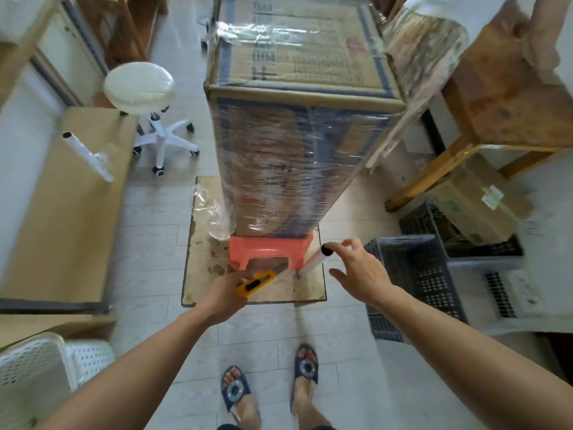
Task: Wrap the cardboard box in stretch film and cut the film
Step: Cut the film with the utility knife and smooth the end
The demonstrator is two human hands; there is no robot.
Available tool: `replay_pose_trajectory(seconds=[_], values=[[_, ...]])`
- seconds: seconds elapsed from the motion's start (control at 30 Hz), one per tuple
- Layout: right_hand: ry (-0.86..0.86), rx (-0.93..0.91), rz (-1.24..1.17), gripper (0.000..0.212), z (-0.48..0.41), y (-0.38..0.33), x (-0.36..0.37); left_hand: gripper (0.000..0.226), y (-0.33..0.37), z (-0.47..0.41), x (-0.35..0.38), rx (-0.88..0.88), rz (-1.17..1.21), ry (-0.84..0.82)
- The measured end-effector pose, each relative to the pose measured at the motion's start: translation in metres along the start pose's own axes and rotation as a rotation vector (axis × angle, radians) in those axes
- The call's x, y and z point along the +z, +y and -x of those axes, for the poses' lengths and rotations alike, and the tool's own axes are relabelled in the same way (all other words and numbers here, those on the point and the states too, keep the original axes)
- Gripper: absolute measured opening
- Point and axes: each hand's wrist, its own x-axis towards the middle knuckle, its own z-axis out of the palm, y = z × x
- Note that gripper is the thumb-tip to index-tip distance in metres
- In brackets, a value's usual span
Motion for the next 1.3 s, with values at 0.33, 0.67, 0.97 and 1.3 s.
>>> replay_pose_trajectory(seconds=[0.33,0.67,0.97,1.3], values=[[0.305,-0.357,-0.008,0.052,0.055,-0.031,-0.073,0.036,0.131,0.085,-0.107,0.527,-0.168,0.085],[0.696,-0.599,-0.005,0.027,0.07,-0.05,-0.199,0.04,0.227,0.135,-0.203,0.754,-0.396,0.334],[0.825,-0.382,-0.006,0.029,0.03,-0.087,-0.28,0.029,0.273,0.11,-0.279,0.591,-0.237,0.609],[0.766,-0.335,-0.11,0.036,-0.003,-0.101,-0.27,0.048,0.25,0.082,-0.278,0.493,-0.003,0.692]])
